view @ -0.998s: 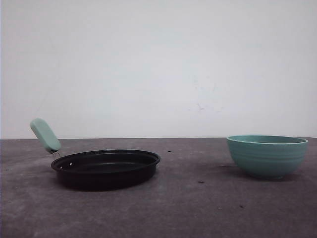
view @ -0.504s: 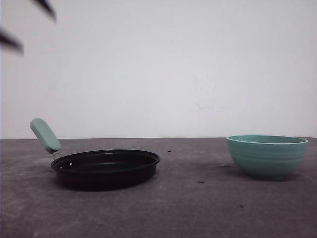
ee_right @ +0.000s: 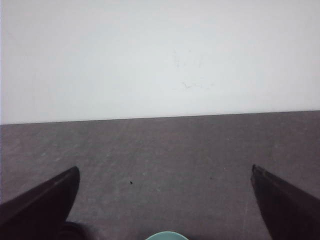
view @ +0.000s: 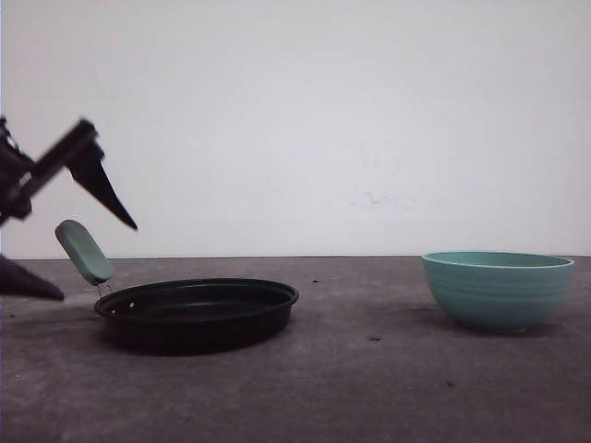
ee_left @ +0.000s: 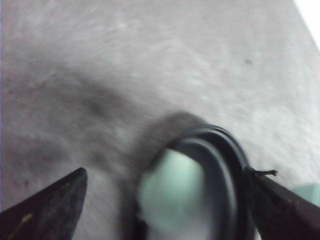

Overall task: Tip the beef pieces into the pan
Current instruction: 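Lower the left gripper and grasp the pale green pan handle, then lift the black pan with the left gripper toward the bowl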

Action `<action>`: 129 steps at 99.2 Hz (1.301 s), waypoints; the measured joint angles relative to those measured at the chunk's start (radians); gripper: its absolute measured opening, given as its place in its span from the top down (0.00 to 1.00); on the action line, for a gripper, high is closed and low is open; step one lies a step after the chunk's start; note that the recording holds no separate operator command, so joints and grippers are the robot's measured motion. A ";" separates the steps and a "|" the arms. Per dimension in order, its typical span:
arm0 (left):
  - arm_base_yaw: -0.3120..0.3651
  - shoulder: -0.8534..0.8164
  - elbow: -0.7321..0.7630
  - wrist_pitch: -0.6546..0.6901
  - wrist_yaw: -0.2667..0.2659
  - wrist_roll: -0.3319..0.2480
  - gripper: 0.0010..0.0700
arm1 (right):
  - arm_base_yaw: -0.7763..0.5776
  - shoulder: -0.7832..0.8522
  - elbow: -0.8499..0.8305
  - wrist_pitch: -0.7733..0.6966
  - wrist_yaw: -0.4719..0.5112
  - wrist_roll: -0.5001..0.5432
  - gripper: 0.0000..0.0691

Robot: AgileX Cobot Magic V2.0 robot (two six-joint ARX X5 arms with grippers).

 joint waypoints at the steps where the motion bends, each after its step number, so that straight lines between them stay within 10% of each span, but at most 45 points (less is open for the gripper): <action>1: 0.000 0.007 0.000 0.005 0.000 -0.002 0.14 | 0.000 0.000 0.000 -0.001 0.000 0.000 0.01; 17: 0.000 0.086 0.002 0.094 0.003 -0.016 0.21 | 0.000 0.000 0.000 -0.024 0.000 0.000 0.01; 55: 0.000 0.119 0.003 0.235 0.004 -0.013 0.94 | 0.000 0.001 0.000 -0.046 0.000 0.000 0.01; 85: -0.011 0.020 0.003 0.187 0.053 -0.006 0.96 | 0.000 0.097 0.003 -0.161 0.031 -0.025 0.01; 111: -0.061 -0.233 0.071 -0.117 0.013 0.149 0.96 | 0.000 0.377 0.003 -0.200 0.027 -0.061 0.02; 129: -0.115 -0.378 0.120 -0.299 0.013 0.221 0.96 | -0.001 0.603 0.003 -0.199 -0.010 -0.078 0.34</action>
